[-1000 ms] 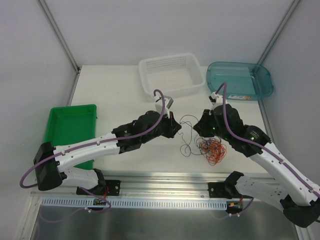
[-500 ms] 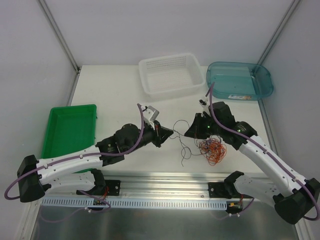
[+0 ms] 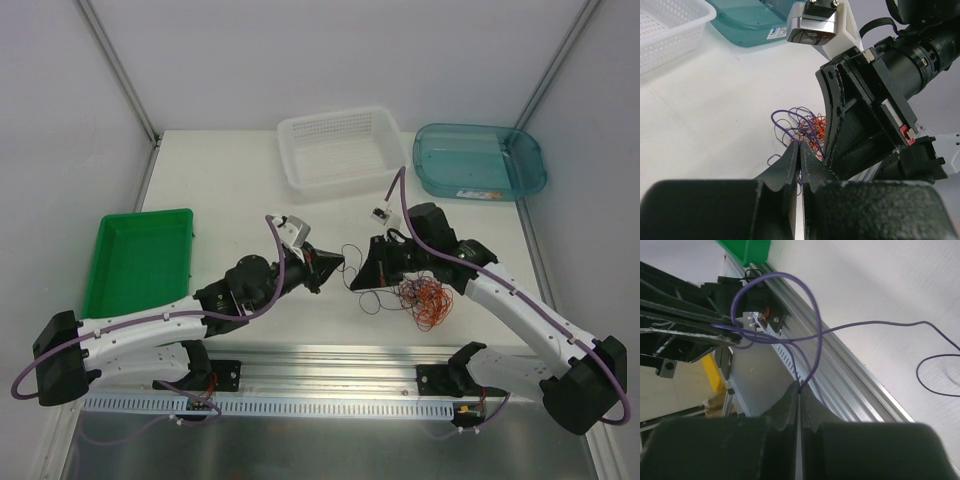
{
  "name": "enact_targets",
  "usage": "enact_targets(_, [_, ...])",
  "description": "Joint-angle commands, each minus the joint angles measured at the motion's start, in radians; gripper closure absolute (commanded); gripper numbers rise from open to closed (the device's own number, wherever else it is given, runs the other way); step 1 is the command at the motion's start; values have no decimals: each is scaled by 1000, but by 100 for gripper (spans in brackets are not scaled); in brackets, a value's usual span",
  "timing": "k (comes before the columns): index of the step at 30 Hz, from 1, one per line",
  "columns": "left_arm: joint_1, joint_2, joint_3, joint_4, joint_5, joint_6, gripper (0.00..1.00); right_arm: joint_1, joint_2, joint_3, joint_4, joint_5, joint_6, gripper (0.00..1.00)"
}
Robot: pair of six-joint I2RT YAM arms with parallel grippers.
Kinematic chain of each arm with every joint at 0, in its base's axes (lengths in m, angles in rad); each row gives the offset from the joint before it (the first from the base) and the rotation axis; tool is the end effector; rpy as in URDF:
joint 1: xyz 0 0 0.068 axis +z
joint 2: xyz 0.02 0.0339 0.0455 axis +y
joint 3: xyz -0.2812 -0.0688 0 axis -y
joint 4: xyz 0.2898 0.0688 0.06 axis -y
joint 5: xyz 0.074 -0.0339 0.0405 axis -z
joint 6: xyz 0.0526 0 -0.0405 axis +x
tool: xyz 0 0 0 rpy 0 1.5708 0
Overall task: Untangle the cables
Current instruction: Untie the cable.
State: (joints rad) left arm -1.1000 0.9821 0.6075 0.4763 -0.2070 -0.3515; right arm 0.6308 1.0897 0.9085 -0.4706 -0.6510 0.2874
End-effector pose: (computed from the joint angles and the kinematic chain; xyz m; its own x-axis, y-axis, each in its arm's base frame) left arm 0.1368 -0.2449 0.3099 -0.2251 -0.3005 -0.9268 0.7476 0.5567 -0.3621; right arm 0.2056 0.1896 0.2993 -0.7131 -0.2416 -0.6582 -0.6841 0.4450 0.5779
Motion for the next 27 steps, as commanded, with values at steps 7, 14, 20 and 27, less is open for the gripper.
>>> enact_targets(7, [0, 1, -25, 119, -29, -17, 98, 27, -62, 46, -40, 92, -91, 81])
enact_targets(14, [0, -28, -26, 61, -14, -1, 99, 43, -231, 55, -66, 217, -189, 62])
enact_targets(20, [0, -17, 3, 21, 49, 5, 100, 52, -260, 81, -50, 258, -313, 61])
enact_targets(27, [0, -31, 24, -4, 81, -9, 100, 53, -179, 55, 65, 258, -389, 80])
